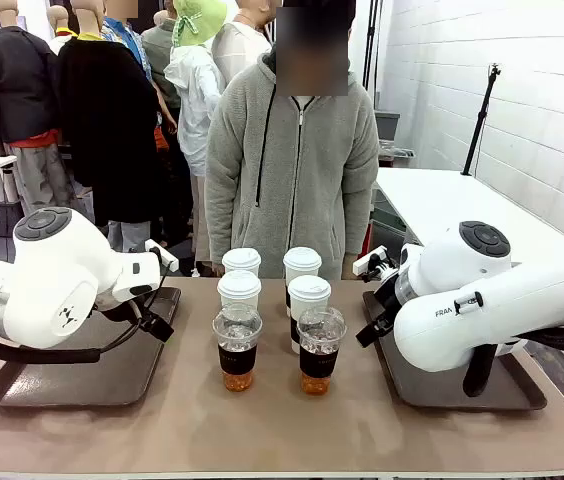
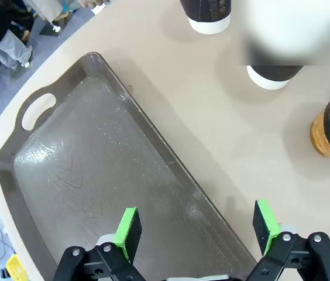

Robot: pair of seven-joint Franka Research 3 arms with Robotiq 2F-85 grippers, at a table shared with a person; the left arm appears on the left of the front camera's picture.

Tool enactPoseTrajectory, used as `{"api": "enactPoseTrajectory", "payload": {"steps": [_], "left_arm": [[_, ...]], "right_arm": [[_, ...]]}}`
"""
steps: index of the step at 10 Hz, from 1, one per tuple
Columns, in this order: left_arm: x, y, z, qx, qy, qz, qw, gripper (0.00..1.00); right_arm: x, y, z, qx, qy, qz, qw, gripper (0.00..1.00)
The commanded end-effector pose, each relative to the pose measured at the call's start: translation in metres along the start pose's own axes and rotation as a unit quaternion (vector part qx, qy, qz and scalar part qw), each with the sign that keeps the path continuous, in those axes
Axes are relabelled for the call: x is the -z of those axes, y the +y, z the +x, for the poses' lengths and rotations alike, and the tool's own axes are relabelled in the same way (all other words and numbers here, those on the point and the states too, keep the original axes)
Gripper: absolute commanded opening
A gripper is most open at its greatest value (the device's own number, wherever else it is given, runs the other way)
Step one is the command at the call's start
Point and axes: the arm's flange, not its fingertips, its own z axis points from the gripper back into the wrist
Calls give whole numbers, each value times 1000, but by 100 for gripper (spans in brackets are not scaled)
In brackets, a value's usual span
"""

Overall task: Distribute the coffee onto the tray.
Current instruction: Pick up one iced Americano and place it on the right Handle tray.

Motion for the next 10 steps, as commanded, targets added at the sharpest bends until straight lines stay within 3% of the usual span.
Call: {"api": "enactPoseTrajectory", "payload": {"steps": [1, 10], "left_arm": [[0, 0, 0, 0, 0, 0, 1000, 100], [0, 0, 0, 0, 0, 0, 1000, 100]], "right_arm": [[0, 0, 0, 0, 0, 0, 1000, 100], [0, 0, 0, 0, 0, 0, 1000, 100]]}}
